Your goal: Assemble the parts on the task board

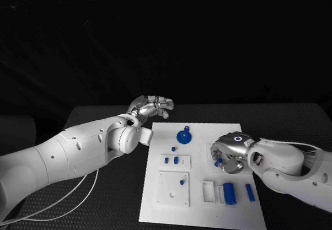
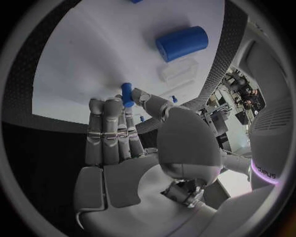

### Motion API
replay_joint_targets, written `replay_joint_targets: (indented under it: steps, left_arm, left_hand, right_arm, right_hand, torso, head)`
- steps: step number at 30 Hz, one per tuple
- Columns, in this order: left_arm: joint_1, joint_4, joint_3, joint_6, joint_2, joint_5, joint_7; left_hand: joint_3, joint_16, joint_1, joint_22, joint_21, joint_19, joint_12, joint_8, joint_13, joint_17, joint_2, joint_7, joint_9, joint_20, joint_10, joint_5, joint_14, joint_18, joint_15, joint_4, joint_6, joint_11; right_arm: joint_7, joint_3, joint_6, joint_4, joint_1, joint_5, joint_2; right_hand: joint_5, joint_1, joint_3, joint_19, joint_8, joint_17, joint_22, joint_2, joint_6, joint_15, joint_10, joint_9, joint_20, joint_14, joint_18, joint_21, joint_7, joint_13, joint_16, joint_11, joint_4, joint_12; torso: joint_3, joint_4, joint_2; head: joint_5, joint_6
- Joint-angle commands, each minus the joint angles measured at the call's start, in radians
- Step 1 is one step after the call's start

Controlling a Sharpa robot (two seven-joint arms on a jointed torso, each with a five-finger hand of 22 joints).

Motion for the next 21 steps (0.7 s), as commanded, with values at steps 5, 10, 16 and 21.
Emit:
replay_joint_targets:
  steps: [5, 10, 16, 21]
  left_arm:
    - [0.001, 0.003, 0.001, 0.013, 0.001, 0.005, 0.004]
    - [0.001, 0.003, 0.001, 0.014, 0.002, 0.005, 0.004]
    - [0.001, 0.003, 0.001, 0.014, 0.004, 0.005, 0.004]
    - [0.001, 0.001, 0.001, 0.013, 0.006, 0.006, 0.005]
  left_hand:
    - [0.0, -0.007, -0.009, 0.001, -0.007, 0.009, -0.004, 0.002, -0.002, 0.002, 0.003, 0.001, -0.001, -0.007, -0.005, -0.004, 0.004, 0.019, 0.002, 0.006, -0.009, 0.003]
    - [-0.001, -0.008, -0.012, 0.002, -0.008, 0.009, -0.005, 0.001, -0.002, 0.003, 0.003, 0.001, -0.002, -0.007, -0.005, -0.004, 0.004, 0.019, 0.002, 0.008, -0.012, 0.003]
    - [-0.001, -0.009, -0.012, 0.002, -0.009, 0.009, -0.005, 0.002, -0.002, 0.003, 0.003, 0.002, -0.002, -0.007, -0.005, -0.004, 0.004, 0.019, 0.002, 0.009, -0.013, 0.003]
    - [-0.001, -0.009, -0.013, 0.002, -0.009, 0.009, -0.005, 0.002, -0.002, 0.004, 0.003, 0.002, -0.002, -0.007, -0.006, -0.004, 0.004, 0.019, 0.003, 0.01, -0.013, 0.003]
  right_arm:
    - [-0.006, 0.0, -0.01, 0.003, -0.001, -0.022, -0.002]
    - [-0.003, 0.0, -0.033, 0.004, -0.001, -0.027, -0.002]
    - [-0.001, 0.0, -0.089, 0.024, -0.001, -0.05, -0.008]
    - [-0.008, 0.0, -0.099, 0.054, -0.001, -0.067, -0.024]
  right_hand:
    - [-0.003, 0.003, 0.01, 0.0, 0.002, -0.002, 0.018, -0.001, 0.006, -0.008, 0.002, 0.0, -0.004, -0.001, 0.022, 0.006, 0.003, 0.0, 0.007, -0.001, -0.003, 0.003]
    - [-0.003, 0.011, 0.023, 0.0, -0.001, -0.003, 0.017, -0.007, 0.003, -0.007, 0.0, -0.002, -0.005, -0.002, 0.022, 0.007, 0.004, -0.001, 0.009, 0.0, -0.007, 0.0]
    - [-0.002, 0.051, 0.068, 0.034, 0.024, 0.013, 0.023, 0.025, 0.053, -0.03, 0.058, 0.01, -0.019, 0.02, 0.022, 0.038, -0.016, 0.017, 0.051, -0.023, -0.025, 0.028]
    - [-0.003, 0.045, 0.076, 0.049, 0.032, 0.031, 0.023, 0.026, 0.073, -0.039, 0.081, 0.017, -0.03, 0.021, 0.022, 0.06, -0.024, 0.028, 0.086, -0.033, -0.029, 0.037]
  torso:
    - [-0.0003, 0.0001, 0.0]
    - [-0.0003, 0.0001, 0.0]
    - [-0.0004, 0.0004, 0.0]
    - [-0.0006, 0.0001, 0.0]
  head:
    - [0.0, -0.001]
    - [0.0, -0.002]
    - [0.0, -0.002]
    - [0.0, -0.003]
